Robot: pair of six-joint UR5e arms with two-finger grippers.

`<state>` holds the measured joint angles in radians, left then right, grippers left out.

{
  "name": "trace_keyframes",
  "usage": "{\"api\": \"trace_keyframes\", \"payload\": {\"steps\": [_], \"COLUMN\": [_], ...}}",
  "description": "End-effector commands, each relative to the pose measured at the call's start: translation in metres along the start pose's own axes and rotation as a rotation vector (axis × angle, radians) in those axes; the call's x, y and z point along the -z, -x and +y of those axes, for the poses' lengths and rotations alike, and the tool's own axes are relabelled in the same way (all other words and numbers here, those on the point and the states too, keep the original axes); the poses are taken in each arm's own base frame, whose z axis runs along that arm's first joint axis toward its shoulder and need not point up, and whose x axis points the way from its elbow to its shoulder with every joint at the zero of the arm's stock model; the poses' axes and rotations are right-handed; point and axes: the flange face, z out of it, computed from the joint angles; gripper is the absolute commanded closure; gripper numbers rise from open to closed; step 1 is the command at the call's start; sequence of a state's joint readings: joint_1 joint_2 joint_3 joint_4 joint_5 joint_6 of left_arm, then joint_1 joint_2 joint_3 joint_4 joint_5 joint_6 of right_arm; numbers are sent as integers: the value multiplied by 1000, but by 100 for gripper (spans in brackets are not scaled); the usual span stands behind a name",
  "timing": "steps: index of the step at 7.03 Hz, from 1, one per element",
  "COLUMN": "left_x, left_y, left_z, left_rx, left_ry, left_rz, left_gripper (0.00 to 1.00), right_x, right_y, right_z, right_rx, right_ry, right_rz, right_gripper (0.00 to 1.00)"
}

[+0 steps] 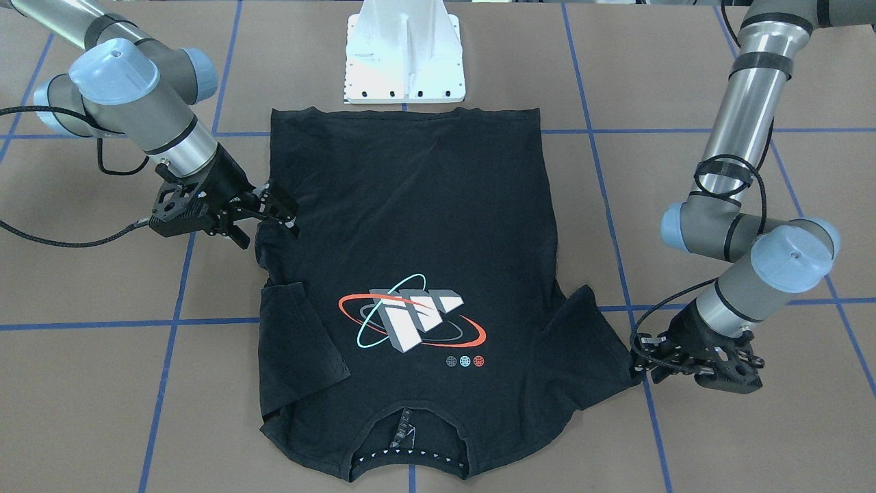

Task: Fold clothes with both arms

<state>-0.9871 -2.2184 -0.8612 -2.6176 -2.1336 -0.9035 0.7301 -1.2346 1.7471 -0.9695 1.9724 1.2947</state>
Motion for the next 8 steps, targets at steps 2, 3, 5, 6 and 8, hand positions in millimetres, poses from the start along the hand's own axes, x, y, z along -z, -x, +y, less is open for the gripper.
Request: {"api": "trace_keyframes", "payload": {"steps": [2,3,5,6,8], "left_x": [-4,-7,-8,-8,0], "left_y": [-3,-4,-5,-4,-4], "left_z": [2,4,6,7,1], "left_rx": [-2,-4,-5,-4,-3], "left_ry": [2,7,9,11,-2], "left_rz": [-3,-2,-2,-4,3], "left_gripper": [54,55,71,100,100], "right_x": [-3,-4,-6,-7,-11], "right_y": [2,2,4,4,3], "right_z": [3,3,7,8,10], "right_rx": [3,4,8,9,9], "right_ry": [1,3,-2,-1,2], "right_rz": [1,1,3,4,9], "right_gripper": [1,1,1,1,1]}}
